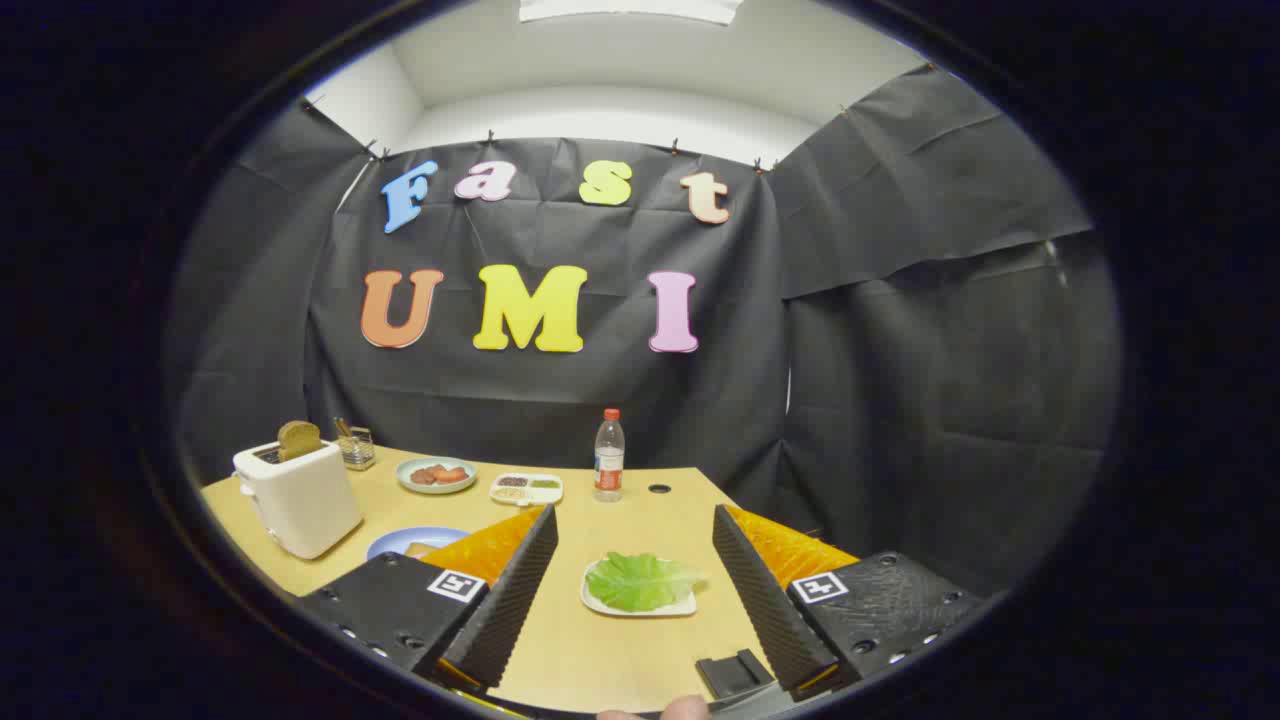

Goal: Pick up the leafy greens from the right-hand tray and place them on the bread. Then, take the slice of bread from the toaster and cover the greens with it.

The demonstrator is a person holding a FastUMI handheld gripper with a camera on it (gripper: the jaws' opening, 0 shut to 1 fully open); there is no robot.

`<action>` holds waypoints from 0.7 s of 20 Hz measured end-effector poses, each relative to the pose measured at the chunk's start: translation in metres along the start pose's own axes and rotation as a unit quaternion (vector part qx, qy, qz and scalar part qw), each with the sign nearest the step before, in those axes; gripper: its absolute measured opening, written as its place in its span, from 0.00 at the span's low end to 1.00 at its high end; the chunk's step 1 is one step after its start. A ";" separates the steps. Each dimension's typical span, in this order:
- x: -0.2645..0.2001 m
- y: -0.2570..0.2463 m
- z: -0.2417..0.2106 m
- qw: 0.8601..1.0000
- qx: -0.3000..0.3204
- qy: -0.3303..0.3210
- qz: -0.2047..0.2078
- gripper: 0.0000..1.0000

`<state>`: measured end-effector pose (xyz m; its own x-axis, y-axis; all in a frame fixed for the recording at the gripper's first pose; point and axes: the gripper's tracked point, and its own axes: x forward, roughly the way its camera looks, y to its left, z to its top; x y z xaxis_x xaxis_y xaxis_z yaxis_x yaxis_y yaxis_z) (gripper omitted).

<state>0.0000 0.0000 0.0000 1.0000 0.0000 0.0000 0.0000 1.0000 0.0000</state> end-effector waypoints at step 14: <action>-0.014 0.023 0.006 1.000 0.003 0.001 0.020 0.95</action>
<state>-0.0140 0.0226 0.0055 0.9992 0.0408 -0.0011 -0.0408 0.9991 0.0060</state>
